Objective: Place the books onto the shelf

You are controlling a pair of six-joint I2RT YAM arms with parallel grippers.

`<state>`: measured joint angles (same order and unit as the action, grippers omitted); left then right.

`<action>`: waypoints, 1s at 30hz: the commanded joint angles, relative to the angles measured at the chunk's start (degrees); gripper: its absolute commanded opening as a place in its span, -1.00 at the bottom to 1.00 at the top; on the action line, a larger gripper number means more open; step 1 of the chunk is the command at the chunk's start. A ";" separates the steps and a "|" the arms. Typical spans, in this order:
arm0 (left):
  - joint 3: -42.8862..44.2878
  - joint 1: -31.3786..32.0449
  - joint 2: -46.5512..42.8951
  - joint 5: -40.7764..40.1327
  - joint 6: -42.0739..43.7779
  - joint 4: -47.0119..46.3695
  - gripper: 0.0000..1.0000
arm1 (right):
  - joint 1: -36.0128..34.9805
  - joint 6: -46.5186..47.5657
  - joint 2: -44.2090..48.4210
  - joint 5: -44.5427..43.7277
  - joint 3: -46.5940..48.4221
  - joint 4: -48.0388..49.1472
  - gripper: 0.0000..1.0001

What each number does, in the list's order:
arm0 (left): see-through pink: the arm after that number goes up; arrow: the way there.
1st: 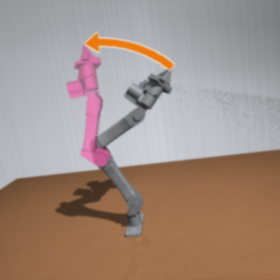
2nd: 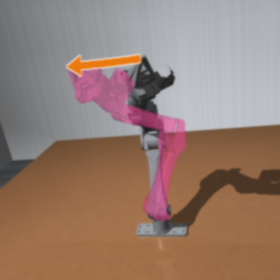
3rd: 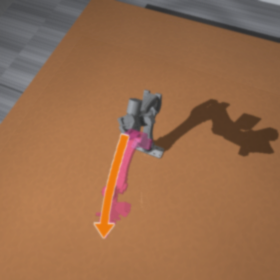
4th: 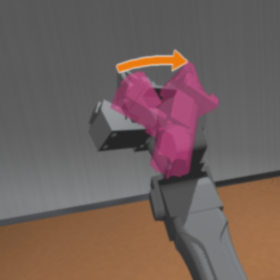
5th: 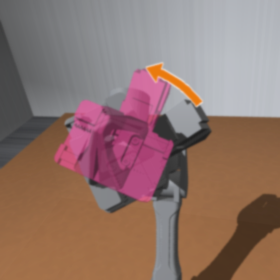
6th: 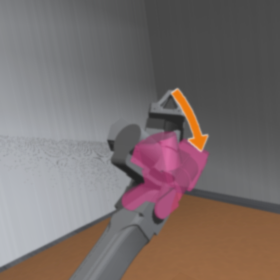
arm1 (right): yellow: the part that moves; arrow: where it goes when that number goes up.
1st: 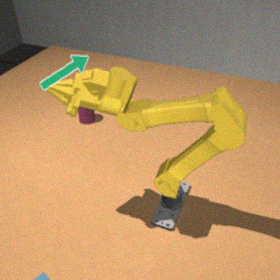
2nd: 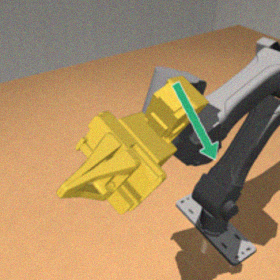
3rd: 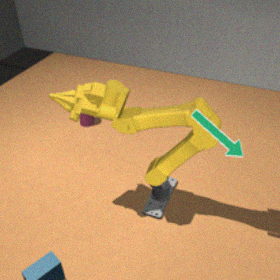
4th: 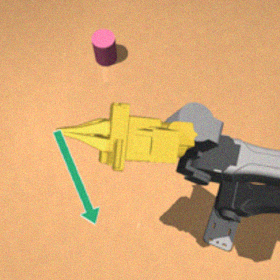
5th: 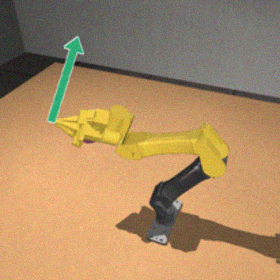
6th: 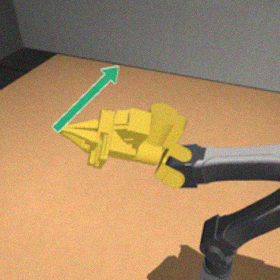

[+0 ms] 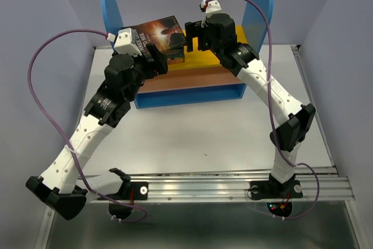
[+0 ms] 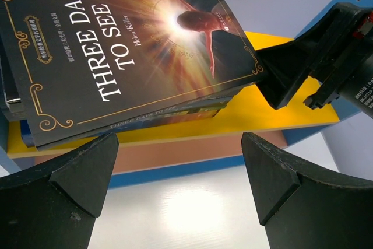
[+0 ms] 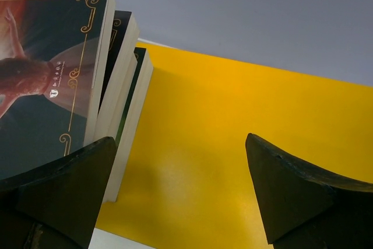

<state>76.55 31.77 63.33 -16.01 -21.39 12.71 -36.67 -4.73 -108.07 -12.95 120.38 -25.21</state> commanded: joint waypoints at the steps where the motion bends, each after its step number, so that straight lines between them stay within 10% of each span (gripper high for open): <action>1: 3.25 -0.57 -1.90 -3.06 1.00 -1.99 0.98 | -0.42 0.51 2.43 4.59 1.00 3.42 1.00; 17: 3.87 -1.53 -0.49 -7.28 0.56 -1.99 0.98 | -0.42 1.39 5.33 11.54 -1.90 5.26 1.00; 30: 2.72 -1.80 -4.09 1.68 0.73 -3.13 0.98 | -0.42 0.69 7.17 -3.20 -3.75 5.09 1.00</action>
<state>77.84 30.24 62.41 -17.72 -21.28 13.08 -36.82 -3.86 -104.71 -10.04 116.51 -22.92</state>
